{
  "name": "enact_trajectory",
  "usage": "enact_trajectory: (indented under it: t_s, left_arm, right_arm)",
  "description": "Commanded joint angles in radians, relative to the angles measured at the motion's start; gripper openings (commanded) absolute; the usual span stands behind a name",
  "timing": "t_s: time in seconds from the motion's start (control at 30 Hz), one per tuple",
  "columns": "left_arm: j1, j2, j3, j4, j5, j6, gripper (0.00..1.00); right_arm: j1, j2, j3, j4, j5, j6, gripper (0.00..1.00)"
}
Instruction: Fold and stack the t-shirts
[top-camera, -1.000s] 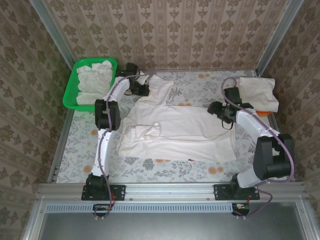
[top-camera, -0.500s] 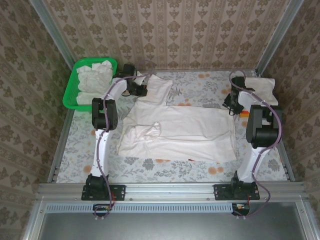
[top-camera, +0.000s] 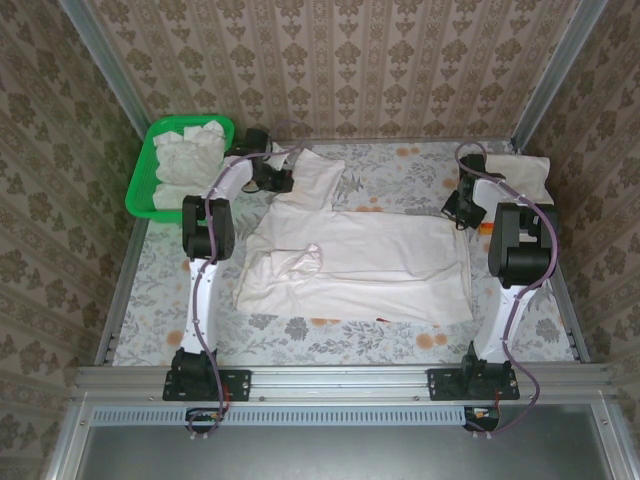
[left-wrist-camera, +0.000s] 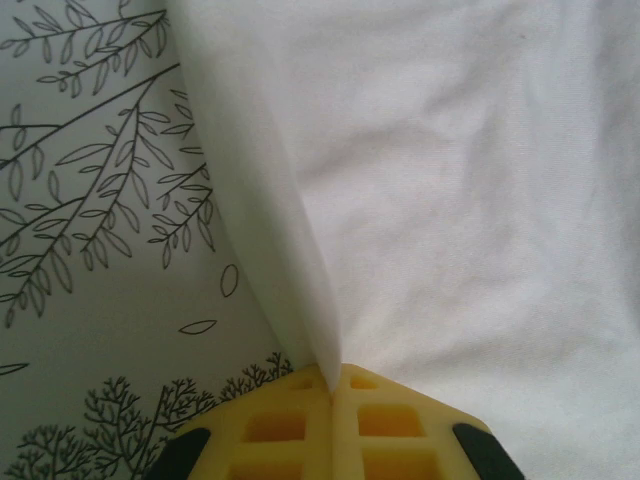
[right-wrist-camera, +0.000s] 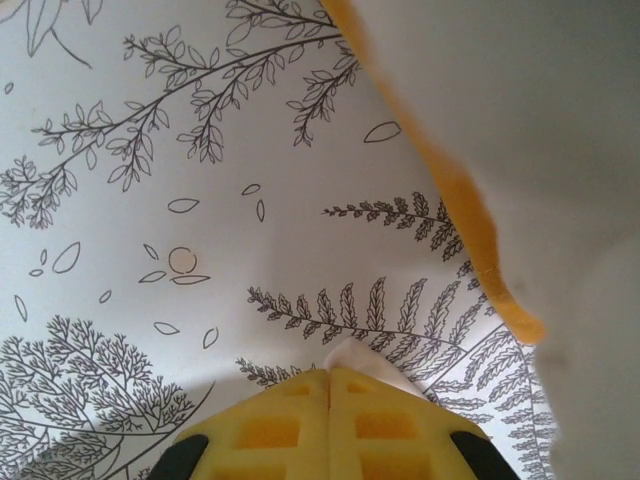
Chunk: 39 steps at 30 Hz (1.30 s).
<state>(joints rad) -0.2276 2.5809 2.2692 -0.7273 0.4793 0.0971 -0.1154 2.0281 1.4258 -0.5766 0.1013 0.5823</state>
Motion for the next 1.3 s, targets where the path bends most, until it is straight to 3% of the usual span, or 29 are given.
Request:
enact_trajectory:
  t_s: [0.0,0.37,0.8,1.27]
  left_arm:
    - [0.014,-0.045,-0.02,-0.011,-0.007,-0.016,0.0]
    - [0.027,-0.242,-0.218,0.187,0.037,-0.044,0.0]
    - [0.029,-0.444,-0.38,0.196,0.228,0.032,0.0]
    - [0.027,-0.695,-0.681,0.215,0.334,0.131,0.0]
  right_arm:
    - [-0.001,-0.048,-0.007,-0.009,0.0,-0.006,0.0]
    - [0.009,-0.244,-0.143,0.099,-0.007,-0.056,0.0]
    - [0.011,-0.504,-0.305,0.116,-0.064,-0.12,0.0]
    - [0.011,-0.79,-0.504,0.045,-0.074,-0.12,0.0]
